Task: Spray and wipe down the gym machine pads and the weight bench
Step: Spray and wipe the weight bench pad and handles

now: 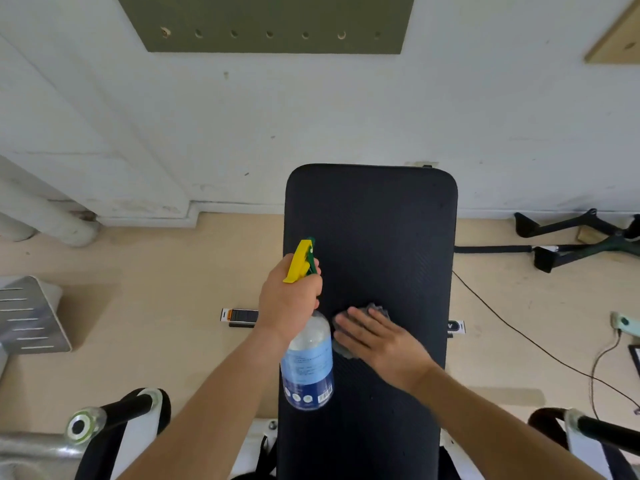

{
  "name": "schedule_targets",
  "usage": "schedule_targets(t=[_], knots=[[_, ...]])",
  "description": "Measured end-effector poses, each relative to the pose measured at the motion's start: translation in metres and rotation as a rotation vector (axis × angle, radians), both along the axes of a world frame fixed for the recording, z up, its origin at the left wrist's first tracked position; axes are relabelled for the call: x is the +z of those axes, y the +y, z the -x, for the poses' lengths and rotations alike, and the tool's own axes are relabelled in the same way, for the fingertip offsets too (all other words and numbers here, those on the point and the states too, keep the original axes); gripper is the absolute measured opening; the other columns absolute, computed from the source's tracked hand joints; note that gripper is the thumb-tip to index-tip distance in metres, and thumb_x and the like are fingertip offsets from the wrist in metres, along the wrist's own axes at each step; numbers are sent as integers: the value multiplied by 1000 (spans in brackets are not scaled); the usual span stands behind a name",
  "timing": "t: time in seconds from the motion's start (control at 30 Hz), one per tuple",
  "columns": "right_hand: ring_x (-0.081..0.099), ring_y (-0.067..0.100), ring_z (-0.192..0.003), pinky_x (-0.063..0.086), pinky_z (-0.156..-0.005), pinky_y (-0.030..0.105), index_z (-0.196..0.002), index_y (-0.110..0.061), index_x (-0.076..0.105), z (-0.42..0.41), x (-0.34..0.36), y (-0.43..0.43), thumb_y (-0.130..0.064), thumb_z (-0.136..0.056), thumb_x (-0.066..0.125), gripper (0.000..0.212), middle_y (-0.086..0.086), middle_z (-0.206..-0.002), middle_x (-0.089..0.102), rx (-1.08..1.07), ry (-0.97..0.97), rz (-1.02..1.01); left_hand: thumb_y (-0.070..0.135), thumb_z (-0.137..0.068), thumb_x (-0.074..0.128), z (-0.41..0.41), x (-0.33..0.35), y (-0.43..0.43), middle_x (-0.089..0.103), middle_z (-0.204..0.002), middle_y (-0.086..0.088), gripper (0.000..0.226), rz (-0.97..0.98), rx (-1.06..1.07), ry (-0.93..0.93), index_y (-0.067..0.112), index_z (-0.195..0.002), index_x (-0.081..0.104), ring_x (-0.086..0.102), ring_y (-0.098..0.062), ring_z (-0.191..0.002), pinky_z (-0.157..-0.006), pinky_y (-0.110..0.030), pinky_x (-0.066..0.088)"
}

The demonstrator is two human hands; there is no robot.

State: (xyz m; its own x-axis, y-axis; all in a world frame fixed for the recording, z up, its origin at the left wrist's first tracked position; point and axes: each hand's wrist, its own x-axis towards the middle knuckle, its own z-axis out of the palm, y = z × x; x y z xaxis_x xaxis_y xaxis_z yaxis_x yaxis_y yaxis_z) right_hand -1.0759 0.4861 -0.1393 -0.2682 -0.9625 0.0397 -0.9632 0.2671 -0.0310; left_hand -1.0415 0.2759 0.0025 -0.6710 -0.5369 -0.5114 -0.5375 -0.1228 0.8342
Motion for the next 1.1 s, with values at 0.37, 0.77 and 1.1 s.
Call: schedule_targets(t=[0.37, 0.77, 1.1], knots=[[36, 42, -143, 36, -112, 59, -144, -12, 50, 160, 57, 14, 7, -88, 44, 60, 13, -155, 40, -585, 69, 293, -3, -85, 55, 34, -2, 68, 69, -100, -18, 23, -28, -93, -1, 10, -100, 68, 56, -17, -73, -67, -31, 53], [55, 33, -130, 52, -100, 46, -135, -10, 61, 54, 57, 89, 21, -73, 63, 69, 9, -148, 50, -769, -269, 493, 6, -87, 57, 63, 12, 101, 72, -106, -16, 20, -17, -170, -81, 9, -103, 69, 59, -17, -68, -73, -35, 55], [47, 18, -138, 37, -112, 27, -145, -21, 52, 196, 153, 24, -8, -99, 48, 47, -2, -156, 42, -795, -249, 687, 14, -84, 57, 60, 8, 116, 65, -82, -15, 13, 68, -315, -191, 2, -85, 62, 56, -21, -65, -67, -39, 53]])
